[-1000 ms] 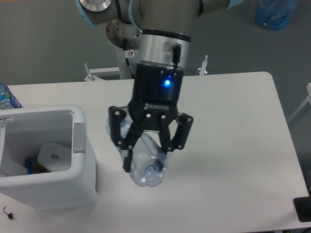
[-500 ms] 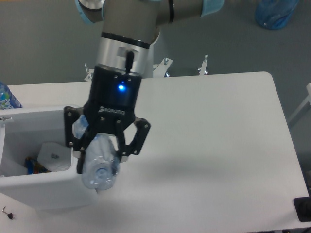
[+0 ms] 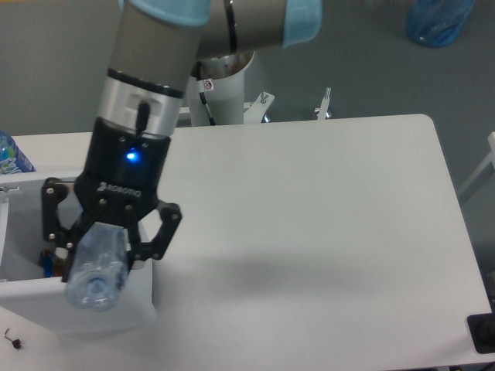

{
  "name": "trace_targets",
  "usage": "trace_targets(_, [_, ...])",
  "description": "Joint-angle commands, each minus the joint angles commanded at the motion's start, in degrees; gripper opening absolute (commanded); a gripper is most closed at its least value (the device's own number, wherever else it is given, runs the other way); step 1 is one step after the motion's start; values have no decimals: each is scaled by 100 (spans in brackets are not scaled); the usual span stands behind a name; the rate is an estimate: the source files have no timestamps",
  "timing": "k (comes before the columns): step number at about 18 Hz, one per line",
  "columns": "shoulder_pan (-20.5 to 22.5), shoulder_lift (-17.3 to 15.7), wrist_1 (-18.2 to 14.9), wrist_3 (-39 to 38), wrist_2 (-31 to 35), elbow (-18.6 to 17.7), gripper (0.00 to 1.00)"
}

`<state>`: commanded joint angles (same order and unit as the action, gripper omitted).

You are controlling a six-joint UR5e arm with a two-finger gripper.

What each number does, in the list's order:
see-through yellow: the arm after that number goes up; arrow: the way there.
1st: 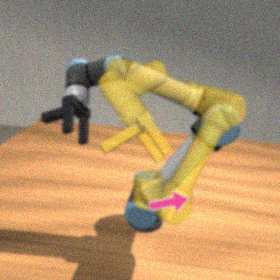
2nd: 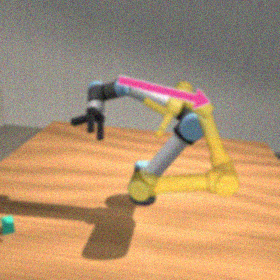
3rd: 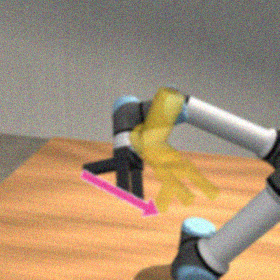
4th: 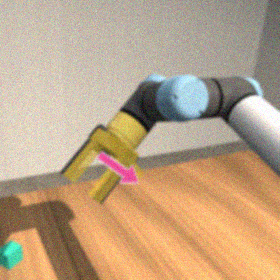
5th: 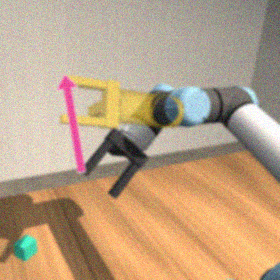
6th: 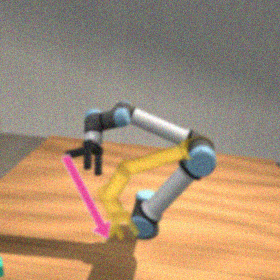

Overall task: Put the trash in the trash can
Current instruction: 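Carry the bottle over the white bin and lower it inside, then open the gripper to drop the bottle and raise it away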

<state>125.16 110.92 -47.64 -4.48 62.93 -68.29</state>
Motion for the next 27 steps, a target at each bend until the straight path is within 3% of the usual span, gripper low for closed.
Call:
trace_targets(11, [-255,185,9,9,26,0,61])
trace_targets(12, [-264,194,9,17,26,-9,66])
trace_targets(14, [-264,185,17,131,26,-52,90])
trace_targets(16, [-264,150,18,333,26,-114,100])
trace_targets(23, [-159,-78,9,650,35,-298,100])
trace_targets(27, [315,-281,0,711,131,-246,100])
